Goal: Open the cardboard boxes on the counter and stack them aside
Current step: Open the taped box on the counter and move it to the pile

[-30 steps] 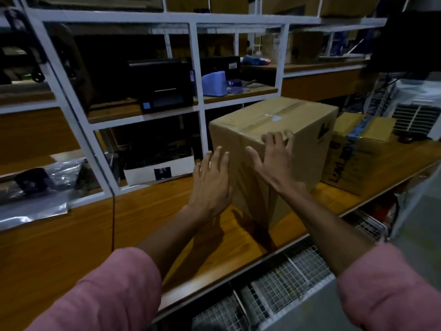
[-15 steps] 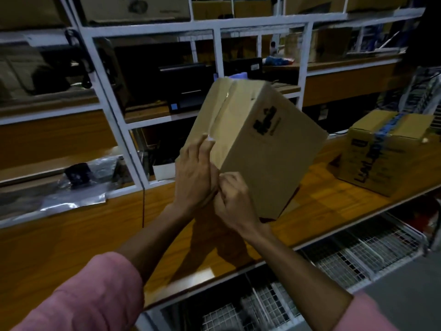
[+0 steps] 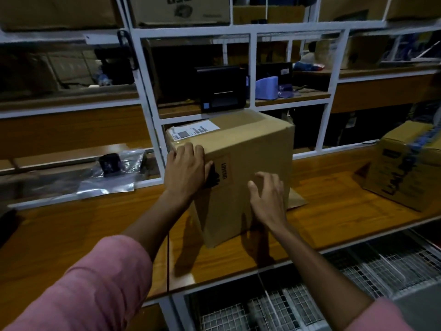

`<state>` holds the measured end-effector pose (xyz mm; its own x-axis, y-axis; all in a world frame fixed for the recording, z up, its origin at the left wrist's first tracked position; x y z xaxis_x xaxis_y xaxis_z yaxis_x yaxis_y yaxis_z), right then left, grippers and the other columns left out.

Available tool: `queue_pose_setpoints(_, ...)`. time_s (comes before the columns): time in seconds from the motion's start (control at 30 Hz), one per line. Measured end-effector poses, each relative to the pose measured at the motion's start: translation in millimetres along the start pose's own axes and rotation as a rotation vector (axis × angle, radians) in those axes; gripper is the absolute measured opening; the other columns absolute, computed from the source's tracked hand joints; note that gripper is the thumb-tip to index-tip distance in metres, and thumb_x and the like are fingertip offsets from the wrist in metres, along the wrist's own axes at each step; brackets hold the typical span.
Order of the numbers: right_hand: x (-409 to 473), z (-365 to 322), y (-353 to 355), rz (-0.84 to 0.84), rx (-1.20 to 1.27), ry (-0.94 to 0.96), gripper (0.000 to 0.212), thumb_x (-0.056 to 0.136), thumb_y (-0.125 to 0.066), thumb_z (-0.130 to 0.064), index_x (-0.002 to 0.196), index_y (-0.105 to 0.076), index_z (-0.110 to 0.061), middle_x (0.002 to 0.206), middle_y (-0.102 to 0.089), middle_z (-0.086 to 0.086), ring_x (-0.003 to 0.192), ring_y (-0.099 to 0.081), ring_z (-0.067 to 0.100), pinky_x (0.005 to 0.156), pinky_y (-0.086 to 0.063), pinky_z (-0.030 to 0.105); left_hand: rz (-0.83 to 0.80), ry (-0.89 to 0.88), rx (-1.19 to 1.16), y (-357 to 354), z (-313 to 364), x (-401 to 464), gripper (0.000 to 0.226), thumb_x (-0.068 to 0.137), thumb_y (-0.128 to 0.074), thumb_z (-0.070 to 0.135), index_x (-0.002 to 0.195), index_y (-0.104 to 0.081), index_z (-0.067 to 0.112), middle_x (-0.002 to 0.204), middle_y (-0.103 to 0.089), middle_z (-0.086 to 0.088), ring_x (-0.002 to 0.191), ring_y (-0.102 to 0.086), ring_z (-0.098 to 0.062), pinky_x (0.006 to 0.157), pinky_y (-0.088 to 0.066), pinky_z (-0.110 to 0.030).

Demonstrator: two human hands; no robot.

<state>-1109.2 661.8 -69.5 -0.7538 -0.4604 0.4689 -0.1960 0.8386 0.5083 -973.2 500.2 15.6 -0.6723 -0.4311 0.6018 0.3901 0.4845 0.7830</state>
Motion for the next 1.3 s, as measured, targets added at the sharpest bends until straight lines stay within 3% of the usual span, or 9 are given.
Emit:
queue_pose_setpoints(0.13,4.3,-11.7,-9.9,0.031,0.005,0.019,0.035,0.099,-0.055,-0.035,0.131,-0.052,-0.020,0.132,-0.047,0.003,0.116,-0.038,0.010,0.094,-0.037,0.031,0.053,0.052,0.006,3.4,-40.1,-22.0,0.049,0.101,-0.035,0.053,0.118,-0.050,0.010,0.113,-0.056,-0.018,0.102,-0.056,-0.033,0.088,-0.046,-0.047)
queue_pose_setpoints(0.33,1.9,-61.2,-37.8,0.011,0.070,0.119,0.034,0.099,-0.055,-0.035,0.129,-0.055,-0.020,0.130,-0.046,0.004,0.123,-0.040,0.019,0.103,-0.041,0.044,0.048,0.246,-0.033,1.7,-121.2,-75.5,0.055,0.101,-0.023,0.057,0.114,-0.051,0.011,0.108,-0.056,-0.015,0.094,-0.059,-0.031,0.088,-0.045,-0.048)
queue_pose_setpoints(0.5,-10.4,-119.5,-57.8,0.045,0.094,0.316,0.031,0.097,-0.051,-0.036,0.121,-0.059,-0.018,0.118,-0.050,0.003,0.112,-0.045,0.020,0.095,-0.046,0.051,-0.039,0.479,-0.078,4.6,-178.0,-110.9,0.073,0.100,-0.011,0.064,0.133,-0.046,0.010,0.121,-0.062,-0.016,0.105,-0.063,-0.033,0.101,-0.041,-0.058)
queue_pose_setpoints(0.63,-19.2,-155.5,-64.2,0.094,0.094,0.426,0.032,0.095,-0.048,-0.038,0.117,-0.060,-0.018,0.114,-0.053,0.003,0.108,-0.048,0.021,0.092,-0.046,0.046,0.237,0.503,-0.175,32.8,-196.7,-117.2,0.072,0.099,-0.029,0.062,0.151,-0.019,0.014,0.154,-0.033,-0.018,0.134,-0.043,-0.040,0.108,-0.034,-0.062)
queue_pose_setpoints(0.73,-22.6,-174.3,-66.0,0.111,0.098,0.481,0.033,0.096,-0.047,-0.038,0.116,-0.061,-0.015,0.113,-0.054,0.007,0.108,-0.049,0.024,0.090,-0.045,0.043,0.417,0.439,-0.135,62.4,-200.8,-112.2,0.073,0.098,-0.038,0.061,0.152,-0.013,0.020,0.160,-0.016,-0.010,0.147,-0.024,-0.040,0.113,-0.021,-0.062)
queue_pose_setpoints(0.8,-24.0,-182.7,-68.5,0.105,0.093,0.510,0.033,0.096,-0.048,-0.037,0.116,-0.062,-0.014,0.113,-0.053,0.007,0.108,-0.049,0.025,0.088,-0.045,0.043,0.385,0.427,-0.054,70.8,-203.9,-108.0,0.070,0.098,-0.033,0.062,0.152,-0.018,0.020,0.160,-0.021,-0.013,0.149,-0.020,-0.039,0.115,-0.015,-0.062)
queue_pose_setpoints(1.0,-28.2,-186.1,-89.1,0.024,0.044,0.484,0.039,0.094,-0.044,-0.045,0.117,-0.061,-0.018,0.115,-0.054,0.005,0.108,-0.048,0.022,0.086,-0.046,0.045,0.034,0.428,0.057,38.6,-230.1,-112.9,0.064,0.097,-0.017,0.066,0.138,-0.043,0.026,0.146,-0.046,-0.008,0.141,-0.035,-0.034,0.112,-0.014,-0.071)
queue_pose_setpoints(1.17,-32.0,-198.0,-119.2,-0.093,0.068,0.469,0.045,0.091,-0.054,-0.048,0.124,-0.054,-0.017,0.126,-0.042,0.006,0.115,-0.044,0.019,0.093,-0.049,0.040,0.026,0.376,0.061,25.3,-254.5,-125.6,0.056,0.098,-0.018,0.066,0.121,-0.051,0.027,0.131,-0.054,-0.003,0.131,-0.045,-0.028,0.111,-0.016,-0.071)
queue_pose_setpoints(1.3,-40.7,-221.3,-138.2,-0.051,0.054,0.465,0.046,0.089,-0.057,-0.048,0.122,-0.054,-0.015,0.128,-0.037,0.007,0.116,-0.045,0.020,0.090,-0.047,0.034,0.062,0.337,0.050,21.4,-277.2,-128.3,0.056,0.098,-0.019,0.065,0.117,-0.053,0.026,0.124,-0.057,-0.004,0.124,-0.050,-0.029,0.111,-0.018,-0.068)
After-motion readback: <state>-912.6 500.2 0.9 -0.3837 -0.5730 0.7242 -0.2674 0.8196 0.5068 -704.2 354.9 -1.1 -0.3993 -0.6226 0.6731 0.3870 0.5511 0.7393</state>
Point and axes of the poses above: each hand's wrist, its own x-axis towards the middle knuckle, its own y-axis out of the back of the hand, z = x × y, the point moved 7 cm from there along x, towards the middle knuckle
